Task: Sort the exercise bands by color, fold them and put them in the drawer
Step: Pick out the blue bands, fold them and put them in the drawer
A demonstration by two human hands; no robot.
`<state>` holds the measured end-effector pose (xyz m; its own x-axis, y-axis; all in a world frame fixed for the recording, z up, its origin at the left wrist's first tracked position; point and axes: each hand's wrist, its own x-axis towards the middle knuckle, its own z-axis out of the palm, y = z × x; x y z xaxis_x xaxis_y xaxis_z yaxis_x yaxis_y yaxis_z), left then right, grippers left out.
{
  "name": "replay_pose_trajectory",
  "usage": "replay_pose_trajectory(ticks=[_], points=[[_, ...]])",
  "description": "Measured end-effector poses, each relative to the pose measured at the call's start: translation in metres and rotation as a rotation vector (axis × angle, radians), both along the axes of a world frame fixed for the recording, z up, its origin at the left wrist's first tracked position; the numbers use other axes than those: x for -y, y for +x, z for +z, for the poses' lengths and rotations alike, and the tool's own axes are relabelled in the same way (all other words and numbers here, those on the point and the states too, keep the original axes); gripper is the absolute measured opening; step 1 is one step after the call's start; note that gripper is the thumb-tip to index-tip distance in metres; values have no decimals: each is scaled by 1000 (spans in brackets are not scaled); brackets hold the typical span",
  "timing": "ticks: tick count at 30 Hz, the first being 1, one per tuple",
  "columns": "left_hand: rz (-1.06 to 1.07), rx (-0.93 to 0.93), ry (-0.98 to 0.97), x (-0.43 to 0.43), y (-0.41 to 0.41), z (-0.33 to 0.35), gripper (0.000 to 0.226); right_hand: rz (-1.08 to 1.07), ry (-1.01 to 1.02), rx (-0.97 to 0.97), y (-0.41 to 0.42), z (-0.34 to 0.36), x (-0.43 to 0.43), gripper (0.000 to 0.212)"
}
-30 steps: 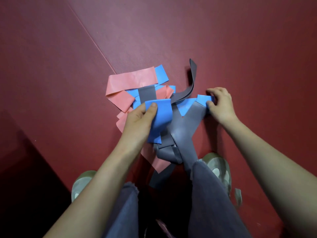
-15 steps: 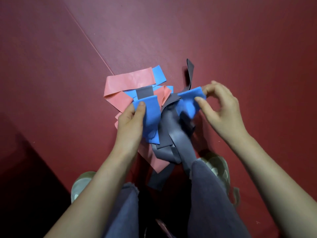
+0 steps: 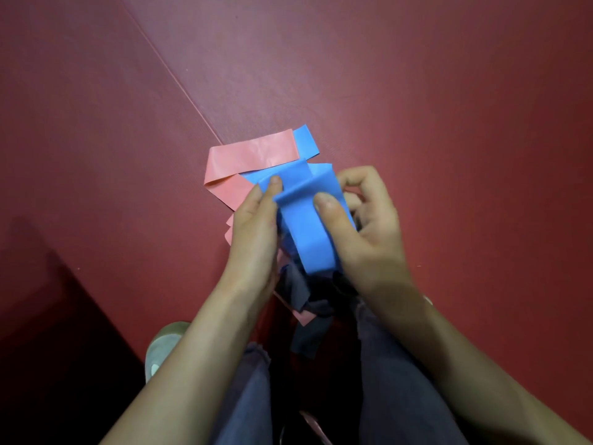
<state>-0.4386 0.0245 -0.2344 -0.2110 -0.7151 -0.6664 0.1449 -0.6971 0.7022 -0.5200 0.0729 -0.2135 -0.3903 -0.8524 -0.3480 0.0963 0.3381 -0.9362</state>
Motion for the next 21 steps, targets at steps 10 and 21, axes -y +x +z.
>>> replay_pose_trajectory(ticks=[10, 21], points=[[-120, 2, -38, -3, -6, 5, 23, -73, 140, -54, -4, -32, 13, 11], [-42, 9, -115, 11, 14, 14, 31, 722, 379, -659, -30, -55, -14, 42]])
